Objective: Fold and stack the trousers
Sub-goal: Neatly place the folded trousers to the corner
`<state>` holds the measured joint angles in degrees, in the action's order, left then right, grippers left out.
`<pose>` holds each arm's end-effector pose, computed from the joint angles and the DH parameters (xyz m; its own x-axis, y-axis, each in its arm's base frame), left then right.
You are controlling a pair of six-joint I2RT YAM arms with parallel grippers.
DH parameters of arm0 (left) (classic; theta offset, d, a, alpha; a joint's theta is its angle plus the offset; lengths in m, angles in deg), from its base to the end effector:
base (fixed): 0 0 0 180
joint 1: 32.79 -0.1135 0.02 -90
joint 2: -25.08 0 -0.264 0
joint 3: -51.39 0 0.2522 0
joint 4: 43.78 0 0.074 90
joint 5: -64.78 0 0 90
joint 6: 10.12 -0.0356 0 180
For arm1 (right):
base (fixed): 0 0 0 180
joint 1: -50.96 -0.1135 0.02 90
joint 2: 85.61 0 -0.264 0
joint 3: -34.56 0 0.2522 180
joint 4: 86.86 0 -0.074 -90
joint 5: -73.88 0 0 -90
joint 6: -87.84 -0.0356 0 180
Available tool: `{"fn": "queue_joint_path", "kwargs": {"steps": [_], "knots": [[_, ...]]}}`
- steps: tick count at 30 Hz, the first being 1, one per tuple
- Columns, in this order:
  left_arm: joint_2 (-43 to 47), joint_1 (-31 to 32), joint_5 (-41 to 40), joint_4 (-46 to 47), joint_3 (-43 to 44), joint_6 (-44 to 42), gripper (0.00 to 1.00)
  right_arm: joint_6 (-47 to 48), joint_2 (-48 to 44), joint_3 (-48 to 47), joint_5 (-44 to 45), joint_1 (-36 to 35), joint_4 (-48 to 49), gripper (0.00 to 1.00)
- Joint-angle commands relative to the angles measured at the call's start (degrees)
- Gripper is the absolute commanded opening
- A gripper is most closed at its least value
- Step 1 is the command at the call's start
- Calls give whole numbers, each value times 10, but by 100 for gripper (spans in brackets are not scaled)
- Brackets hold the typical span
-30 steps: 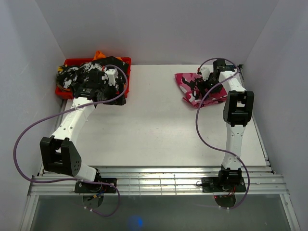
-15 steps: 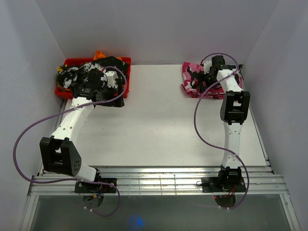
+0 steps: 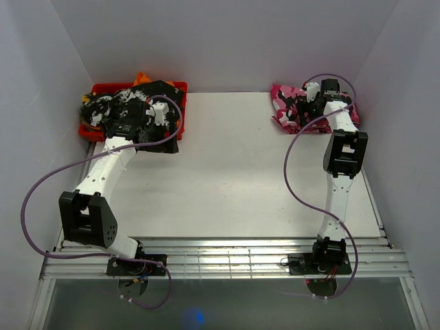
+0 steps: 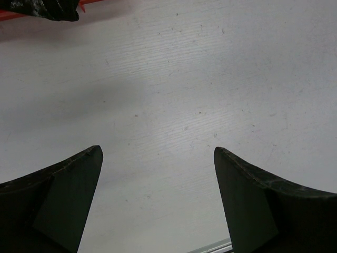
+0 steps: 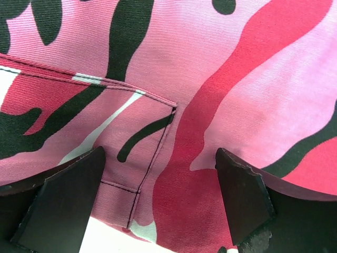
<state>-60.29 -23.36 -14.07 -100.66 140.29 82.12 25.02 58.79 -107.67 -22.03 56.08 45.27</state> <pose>0.3100 -0.0585 0.3048 -0.8016 0.0943 -0.5904 0.2435 0.9534 -0.1784 0.5551 -0.0461 0.1738 -0.6896 -0.3944 -0.6074 -0.3284 0.9178 -0.2232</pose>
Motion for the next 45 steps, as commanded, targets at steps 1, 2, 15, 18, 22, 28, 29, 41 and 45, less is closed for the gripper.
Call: {"fn": "queue_joint_path", "kwargs": {"steps": [1, 2, 15, 18, 22, 28, 29, 41, 45], "knots": [[2, -4, 8, 2, 26, 2, 98, 50, 51, 28, 74, 14, -1, 90], [1, -4, 8, 1, 26, 2, 98, 52, 52, 27, 74, 14, 4, 90], [11, -3, 2, 5, 30, -2, 98, 21, 19, 15, 65, -13, 12, 90], [23, -4, 2, 4, 33, -8, 98, -11, -13, 17, 42, -13, 4, 90], [42, -6, 13, 5, 39, -12, 98, -43, -116, 42, 17, -13, -1, 90], [26, -21, 47, -8, 81, -5, 98, -63, -290, 116, -21, -13, 15, 90], [16, -22, 52, -16, 86, -9, 98, -63, -312, 126, -25, -13, 13, 90], [0, -25, 156, -67, 44, -66, 98, 14, -552, 442, -245, -13, -209, 90], [52, -25, 166, -64, -31, -91, 98, 50, -647, 601, -228, -13, -183, 90]]}}
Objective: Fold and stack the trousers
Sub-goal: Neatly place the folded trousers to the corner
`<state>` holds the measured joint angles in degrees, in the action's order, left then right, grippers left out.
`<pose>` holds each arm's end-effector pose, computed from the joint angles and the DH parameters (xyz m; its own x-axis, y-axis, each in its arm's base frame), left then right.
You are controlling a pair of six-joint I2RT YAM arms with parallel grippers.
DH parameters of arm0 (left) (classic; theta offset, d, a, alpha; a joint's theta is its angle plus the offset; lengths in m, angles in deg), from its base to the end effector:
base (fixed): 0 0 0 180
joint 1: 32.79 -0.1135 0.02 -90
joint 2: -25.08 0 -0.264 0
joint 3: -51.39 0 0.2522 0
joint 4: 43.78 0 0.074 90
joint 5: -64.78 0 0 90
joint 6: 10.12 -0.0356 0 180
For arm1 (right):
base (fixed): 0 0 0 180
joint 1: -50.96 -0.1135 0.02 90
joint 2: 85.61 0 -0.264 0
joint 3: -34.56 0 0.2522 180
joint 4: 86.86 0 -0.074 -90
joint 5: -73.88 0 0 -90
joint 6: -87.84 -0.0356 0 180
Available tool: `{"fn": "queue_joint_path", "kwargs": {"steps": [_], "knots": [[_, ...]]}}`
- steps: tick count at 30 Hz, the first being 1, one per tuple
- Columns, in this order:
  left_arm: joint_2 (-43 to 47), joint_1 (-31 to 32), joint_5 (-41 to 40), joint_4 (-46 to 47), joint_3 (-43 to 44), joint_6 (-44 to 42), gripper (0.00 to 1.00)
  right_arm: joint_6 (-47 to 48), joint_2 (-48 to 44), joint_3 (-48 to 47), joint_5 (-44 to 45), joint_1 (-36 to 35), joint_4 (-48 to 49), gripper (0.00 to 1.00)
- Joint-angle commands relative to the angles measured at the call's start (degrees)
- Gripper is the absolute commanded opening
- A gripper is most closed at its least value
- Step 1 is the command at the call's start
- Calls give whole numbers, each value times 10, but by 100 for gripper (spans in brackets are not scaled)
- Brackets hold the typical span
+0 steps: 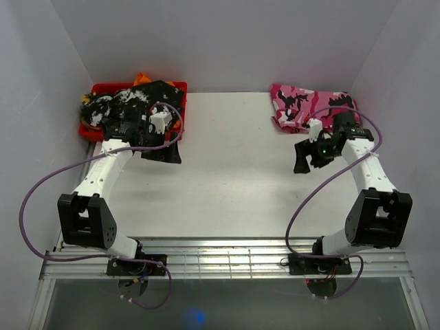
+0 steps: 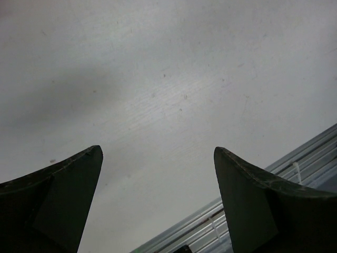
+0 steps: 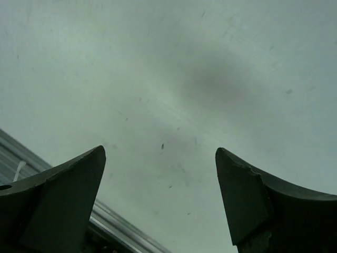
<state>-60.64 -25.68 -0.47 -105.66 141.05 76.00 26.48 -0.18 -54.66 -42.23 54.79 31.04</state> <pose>0.3041 -0.0530 0.3040 -0.8165 0.1638 -0.5536 0.3891 0.8646 -0.3181 0.3066 -0.0048 0.3032 -0.6633 -0.3869 -0.6405 -0.5567 0.8271 0.0769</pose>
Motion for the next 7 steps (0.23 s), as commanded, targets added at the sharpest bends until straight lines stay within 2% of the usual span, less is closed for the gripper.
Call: {"fn": "queue_joint_path", "kwargs": {"steps": [1, 7], "knots": [[75, -2, 30, -15, -51, -33, 98, 44, -88, 88, -22, 0, -39, 90], [108, -2, 39, -22, -77, -28, 98, 65, -164, 152, -9, 0, -43, 90]]}}
